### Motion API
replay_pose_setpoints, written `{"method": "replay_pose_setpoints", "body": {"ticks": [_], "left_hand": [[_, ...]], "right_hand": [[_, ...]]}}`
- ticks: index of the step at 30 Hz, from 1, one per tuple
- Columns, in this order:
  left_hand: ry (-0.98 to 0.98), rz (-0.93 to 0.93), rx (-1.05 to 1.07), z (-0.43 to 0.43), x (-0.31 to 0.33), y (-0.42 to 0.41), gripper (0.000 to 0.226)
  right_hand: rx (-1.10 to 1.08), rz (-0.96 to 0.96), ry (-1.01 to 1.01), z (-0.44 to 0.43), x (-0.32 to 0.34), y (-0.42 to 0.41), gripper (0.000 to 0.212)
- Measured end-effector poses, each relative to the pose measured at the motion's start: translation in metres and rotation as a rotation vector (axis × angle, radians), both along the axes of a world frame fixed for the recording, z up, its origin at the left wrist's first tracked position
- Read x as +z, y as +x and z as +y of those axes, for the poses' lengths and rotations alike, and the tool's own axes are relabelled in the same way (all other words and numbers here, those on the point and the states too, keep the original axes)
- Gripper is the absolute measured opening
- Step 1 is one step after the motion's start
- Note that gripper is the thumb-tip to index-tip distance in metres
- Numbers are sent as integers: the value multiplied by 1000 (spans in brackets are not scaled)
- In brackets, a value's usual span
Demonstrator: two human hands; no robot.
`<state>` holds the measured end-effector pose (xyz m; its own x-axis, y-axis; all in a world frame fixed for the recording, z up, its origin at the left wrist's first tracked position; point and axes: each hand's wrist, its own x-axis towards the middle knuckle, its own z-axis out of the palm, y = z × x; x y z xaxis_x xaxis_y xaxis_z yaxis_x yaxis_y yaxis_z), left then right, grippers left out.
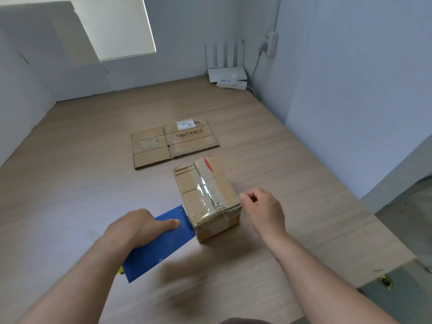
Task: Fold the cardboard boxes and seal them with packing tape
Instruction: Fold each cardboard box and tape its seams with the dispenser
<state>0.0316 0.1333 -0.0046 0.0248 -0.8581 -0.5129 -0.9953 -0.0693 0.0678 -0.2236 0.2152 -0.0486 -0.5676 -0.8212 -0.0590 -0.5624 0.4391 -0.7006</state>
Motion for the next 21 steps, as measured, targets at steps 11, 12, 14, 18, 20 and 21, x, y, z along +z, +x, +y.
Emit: {"method": "replay_pose_setpoints", "body": {"ticks": [11,12,14,18,20,21], "left_hand": [[-41,-123,-8,4,19,-28,47],[-81,-162,-42,5,21,-33,42],[-123,-349,-186,11,19,-36,23],[-106,-398,-119,31,-6,-4,29],[-157,-297,-29,34,-12,12,33],[-190,-281,-4,33,-16,16,33]], "right_hand": [[5,-208,-77,-14,-4,18,21],[13,-199,-73,-15,-3,19,21],[17,-186,-66,-15,-1,17,21],[22,-173,-41,-16,-1,14,22],[37,-189,-38,-17,-2,15,15],[58,-196,-47,-18,-2,17,12]]}}
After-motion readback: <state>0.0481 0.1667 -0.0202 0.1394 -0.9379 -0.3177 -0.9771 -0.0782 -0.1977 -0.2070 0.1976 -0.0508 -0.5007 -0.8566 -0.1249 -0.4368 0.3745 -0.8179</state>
